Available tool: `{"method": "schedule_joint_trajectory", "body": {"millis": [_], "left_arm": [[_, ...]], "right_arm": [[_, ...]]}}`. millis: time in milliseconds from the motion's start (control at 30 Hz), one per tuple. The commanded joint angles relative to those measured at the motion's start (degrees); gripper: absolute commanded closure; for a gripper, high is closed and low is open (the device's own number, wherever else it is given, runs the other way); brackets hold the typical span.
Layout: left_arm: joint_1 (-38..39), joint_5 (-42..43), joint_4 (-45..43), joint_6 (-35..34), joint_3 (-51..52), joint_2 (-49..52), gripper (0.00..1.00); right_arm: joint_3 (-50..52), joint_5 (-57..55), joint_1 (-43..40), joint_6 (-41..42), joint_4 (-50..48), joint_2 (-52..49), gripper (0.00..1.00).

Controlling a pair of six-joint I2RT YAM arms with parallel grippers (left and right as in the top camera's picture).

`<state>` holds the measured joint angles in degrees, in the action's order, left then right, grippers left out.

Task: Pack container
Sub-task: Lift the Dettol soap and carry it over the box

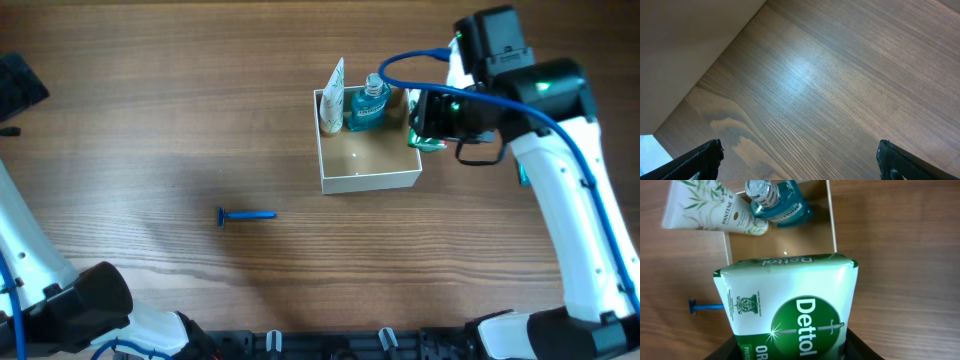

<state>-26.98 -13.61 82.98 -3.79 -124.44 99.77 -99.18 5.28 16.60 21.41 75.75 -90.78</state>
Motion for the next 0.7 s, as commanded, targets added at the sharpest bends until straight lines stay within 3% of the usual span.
{"method": "schedule_joint_trajectory", "body": {"millis": [0, 200, 433, 667], "left_arm": [[-0.28, 0.28, -0.02, -1.03, -0.37, 0.17, 0.0], [-0.28, 0.28, 0.0, -1.03, -0.37, 0.17, 0.0], [-0.28, 0.31, 0.0, -1.03, -0.37, 0.17, 0.0], [-0.28, 0.28, 0.0, -1.03, -0.37, 0.17, 0.0]], "right_arm": [[5.9, -0.31, 1.66, 1.73, -4.11, -3.61, 0.75], [10.05, 1.77, 3.17, 5.03, -12.5, -8.48, 0.73], [10.05, -0.46, 3.48, 13.05, -12.81, -13.53, 0.72], [10.05, -1.42, 3.48, 27.67, -16.44, -15.67, 0.72]]}}
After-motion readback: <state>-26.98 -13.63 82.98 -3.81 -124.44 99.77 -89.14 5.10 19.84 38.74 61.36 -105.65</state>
